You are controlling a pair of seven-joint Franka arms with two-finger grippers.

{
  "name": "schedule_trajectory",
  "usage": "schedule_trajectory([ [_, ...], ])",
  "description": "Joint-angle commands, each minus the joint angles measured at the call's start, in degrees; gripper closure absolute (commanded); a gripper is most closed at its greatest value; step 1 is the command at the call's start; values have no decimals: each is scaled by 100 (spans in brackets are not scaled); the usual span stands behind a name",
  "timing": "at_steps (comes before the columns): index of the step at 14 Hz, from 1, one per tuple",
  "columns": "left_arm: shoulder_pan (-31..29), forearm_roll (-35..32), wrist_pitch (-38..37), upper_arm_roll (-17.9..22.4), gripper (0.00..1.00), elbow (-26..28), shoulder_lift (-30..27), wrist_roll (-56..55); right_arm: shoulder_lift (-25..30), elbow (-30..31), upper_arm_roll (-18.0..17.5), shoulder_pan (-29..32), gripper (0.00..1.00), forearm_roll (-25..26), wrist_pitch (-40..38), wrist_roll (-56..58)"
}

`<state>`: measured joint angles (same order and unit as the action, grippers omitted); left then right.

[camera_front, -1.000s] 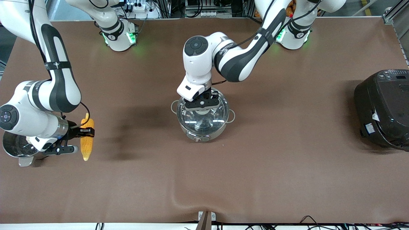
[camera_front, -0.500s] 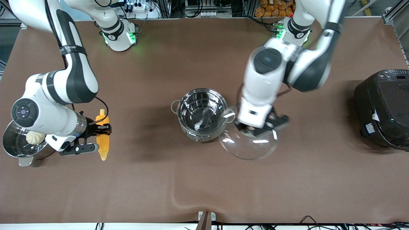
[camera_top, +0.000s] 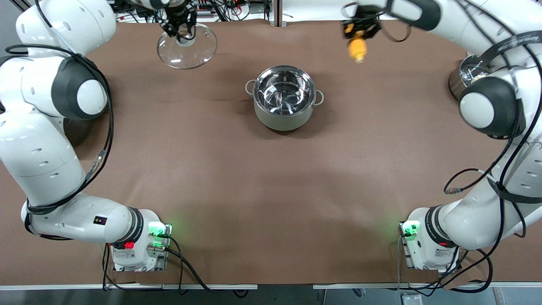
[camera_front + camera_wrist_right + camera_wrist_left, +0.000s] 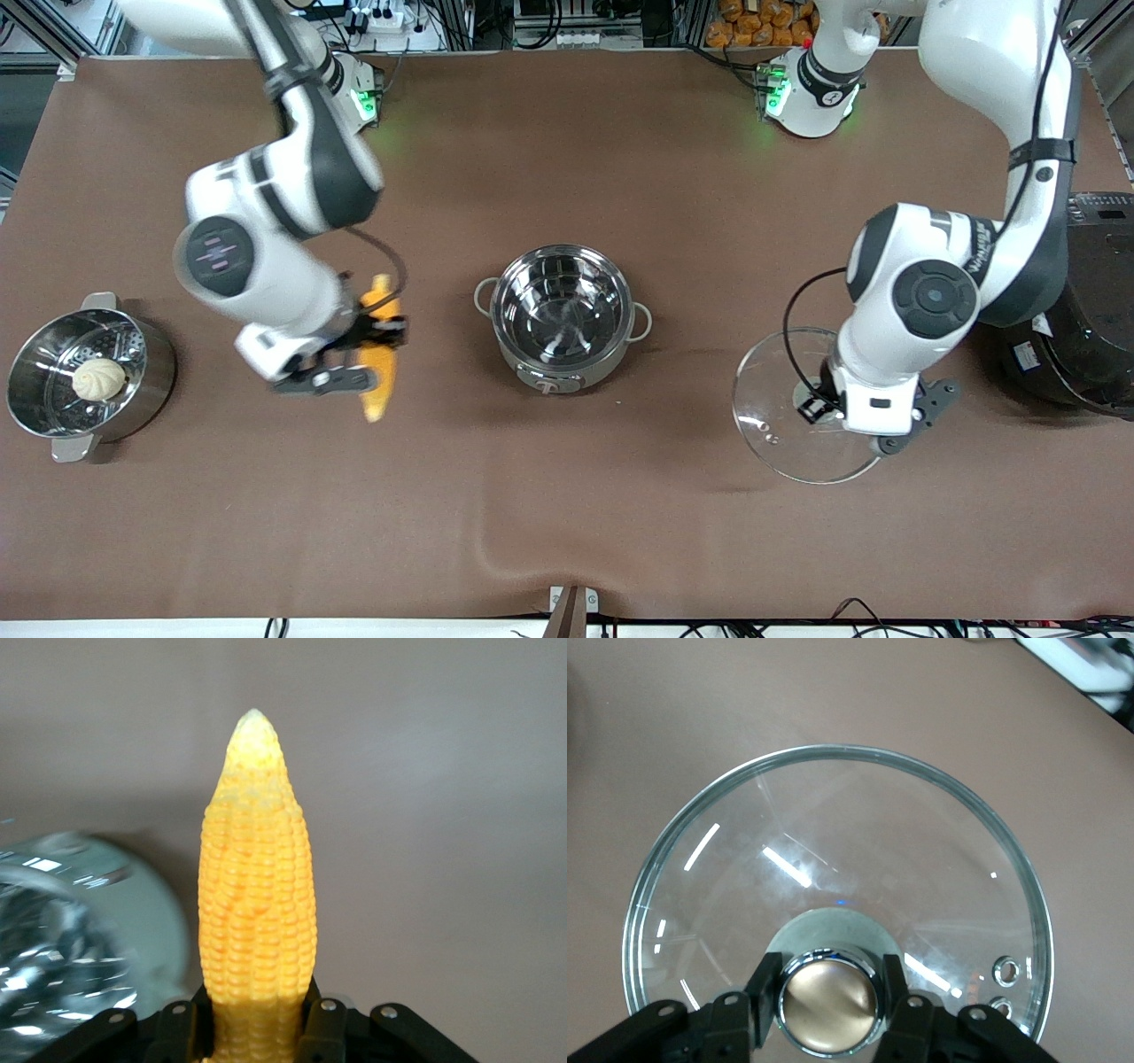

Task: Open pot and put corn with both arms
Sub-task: 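Lower corn into the pot with the right gripper while the left gripper lowers lid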

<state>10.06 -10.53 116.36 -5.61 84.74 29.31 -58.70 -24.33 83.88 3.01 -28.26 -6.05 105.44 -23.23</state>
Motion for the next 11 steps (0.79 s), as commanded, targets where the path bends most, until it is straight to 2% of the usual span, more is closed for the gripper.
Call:
schedule_trajectory([
  [1, -215, 51, 649, -151, 100, 1164, -627, -19, -343, -126, 103, -1135, 100, 60, 587, -1609],
  [3, -215, 69, 1211, -142, 100, 1859, -804, -27, -720, -135, 103, -1654, 100, 86, 1195, -2324],
  [5, -215, 69, 1913, -142, 100, 2361, -761, -89, -1002, -135, 112, -1893, 100, 104, 1478, -2589],
  [7, -207, 69, 2302, -134, 100, 2661, -647, -115, -1266, -144, 121, -1982, 100, 121, 1759, -2782],
  [9, -207, 34, 2452, -116, 100, 2697, -515, -115, -1390, -135, 130, -1947, 100, 174, 1901, -2801],
  [10, -207, -1, 2461, -116, 100, 2697, -479, -115, -1390, -135, 121, -1912, 77, 209, 1901, -2784],
  [11, -207, -10, 2461, -107, 100, 2697, -427, -107, -1373, -135, 121, -1911, 31, 201, 1892, -2792],
])
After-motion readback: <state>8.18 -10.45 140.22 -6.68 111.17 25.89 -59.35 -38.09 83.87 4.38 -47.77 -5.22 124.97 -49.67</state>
